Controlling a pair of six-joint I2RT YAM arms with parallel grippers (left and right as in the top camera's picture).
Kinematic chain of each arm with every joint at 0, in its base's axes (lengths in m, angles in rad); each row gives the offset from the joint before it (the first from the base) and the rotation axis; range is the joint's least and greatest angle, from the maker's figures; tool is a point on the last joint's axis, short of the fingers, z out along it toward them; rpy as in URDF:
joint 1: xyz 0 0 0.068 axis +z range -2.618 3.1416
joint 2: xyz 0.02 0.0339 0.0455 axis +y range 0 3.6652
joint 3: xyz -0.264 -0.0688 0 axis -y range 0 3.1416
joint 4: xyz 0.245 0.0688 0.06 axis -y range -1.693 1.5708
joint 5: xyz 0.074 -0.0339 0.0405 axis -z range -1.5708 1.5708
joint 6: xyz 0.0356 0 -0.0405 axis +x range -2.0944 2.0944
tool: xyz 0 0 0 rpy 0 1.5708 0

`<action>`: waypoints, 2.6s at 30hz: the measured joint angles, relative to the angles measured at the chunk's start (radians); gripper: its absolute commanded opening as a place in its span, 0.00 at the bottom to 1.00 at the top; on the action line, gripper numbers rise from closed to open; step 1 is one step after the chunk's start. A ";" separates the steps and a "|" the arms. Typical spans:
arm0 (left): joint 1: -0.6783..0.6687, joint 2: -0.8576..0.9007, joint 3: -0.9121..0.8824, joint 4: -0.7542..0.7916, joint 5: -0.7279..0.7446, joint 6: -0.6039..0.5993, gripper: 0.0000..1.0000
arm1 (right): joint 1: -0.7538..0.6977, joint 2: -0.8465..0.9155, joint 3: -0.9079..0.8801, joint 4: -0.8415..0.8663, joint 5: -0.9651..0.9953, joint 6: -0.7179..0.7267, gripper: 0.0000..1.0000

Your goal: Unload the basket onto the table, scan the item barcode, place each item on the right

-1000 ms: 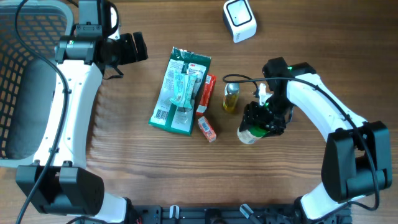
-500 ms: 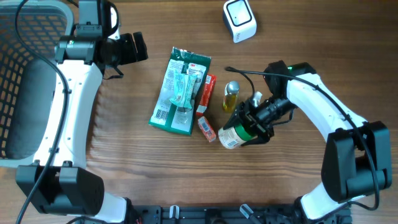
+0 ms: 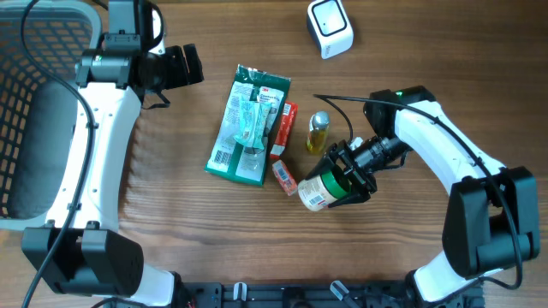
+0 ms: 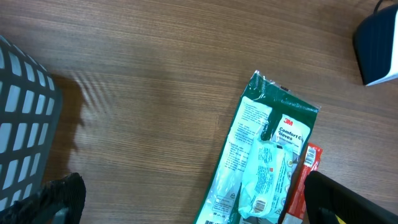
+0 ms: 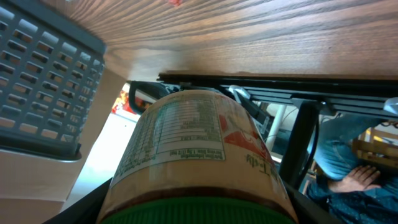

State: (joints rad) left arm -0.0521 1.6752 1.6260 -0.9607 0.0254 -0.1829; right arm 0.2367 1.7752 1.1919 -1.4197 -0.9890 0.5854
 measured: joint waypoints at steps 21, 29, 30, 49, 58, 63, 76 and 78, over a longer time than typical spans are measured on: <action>0.000 0.000 0.000 0.000 0.000 0.000 1.00 | 0.000 0.000 0.000 -0.009 -0.046 0.006 0.14; 0.000 0.000 0.000 0.000 0.000 0.000 1.00 | 0.000 0.000 0.000 0.037 0.127 0.009 0.10; 0.000 0.000 0.000 0.000 0.000 0.000 1.00 | 0.000 0.000 0.000 0.054 0.153 0.010 0.08; 0.000 0.000 0.000 0.000 0.000 0.000 1.00 | 0.000 0.000 0.000 0.493 0.847 0.016 0.04; 0.000 0.000 0.000 0.000 0.000 0.000 1.00 | -0.002 0.000 0.061 0.563 0.973 -0.210 0.04; 0.000 0.000 0.000 0.000 0.000 0.000 1.00 | -0.002 0.000 0.394 0.320 1.040 -0.338 0.04; 0.000 0.000 0.000 0.000 0.000 0.000 1.00 | -0.003 0.043 0.852 0.259 1.072 -0.536 0.05; 0.000 0.000 0.000 0.000 0.000 0.000 1.00 | -0.003 0.127 0.852 0.375 1.072 -0.543 0.05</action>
State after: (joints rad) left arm -0.0521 1.6756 1.6260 -0.9604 0.0254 -0.1829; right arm 0.2337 1.9018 2.0438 -1.0451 0.0826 0.0425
